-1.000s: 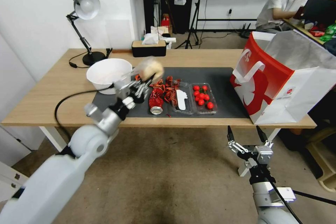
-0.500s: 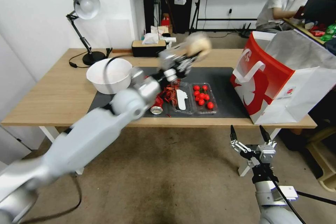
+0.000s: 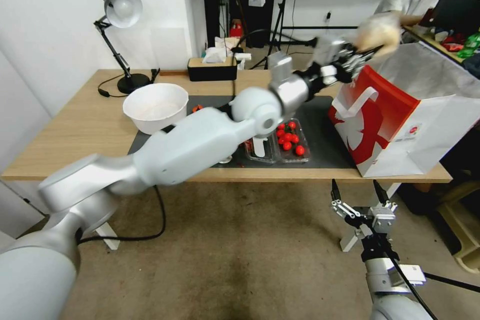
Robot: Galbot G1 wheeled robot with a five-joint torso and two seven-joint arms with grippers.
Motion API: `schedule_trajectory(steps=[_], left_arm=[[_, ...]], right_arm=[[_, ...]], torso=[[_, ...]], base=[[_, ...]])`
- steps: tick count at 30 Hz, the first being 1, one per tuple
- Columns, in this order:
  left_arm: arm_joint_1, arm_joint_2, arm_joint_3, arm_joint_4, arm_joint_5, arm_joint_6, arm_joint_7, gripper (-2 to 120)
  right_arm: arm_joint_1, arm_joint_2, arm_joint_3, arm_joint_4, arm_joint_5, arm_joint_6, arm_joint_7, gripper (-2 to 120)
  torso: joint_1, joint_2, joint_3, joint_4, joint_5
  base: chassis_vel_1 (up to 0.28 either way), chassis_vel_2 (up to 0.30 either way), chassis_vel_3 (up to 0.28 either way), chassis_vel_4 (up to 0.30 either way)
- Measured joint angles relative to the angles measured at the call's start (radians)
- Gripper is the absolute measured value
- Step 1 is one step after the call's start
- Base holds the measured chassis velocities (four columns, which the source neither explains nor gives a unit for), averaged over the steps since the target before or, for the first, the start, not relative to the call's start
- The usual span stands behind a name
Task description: Pick up the trash from the table and place it into the takeout bag.
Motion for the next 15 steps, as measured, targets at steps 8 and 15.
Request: schedule_trajectory(steps=[8, 15], left_arm=[[-0.074, -0.155, 0.055, 0.130, -0.033, -0.001, -0.001, 5], [-0.113, -0.235, 0.107, 0.297, -0.047, -0.009, 0.026, 5]], right_arm=[[-0.001, 0.000, 0.001, 0.000, -0.001, 0.002, 0.001, 100], [-0.001, -0.001, 0.002, 0.010, -0.001, 0.005, 0.001, 100]], torso=[[0.000, 0.000, 0.000, -0.0002, 0.0000], [0.000, 0.000, 0.000, 0.0001, 0.0000]], base=[[0.000, 0.000, 0.000, 0.000], [0.000, 0.000, 0.000, 0.000]])
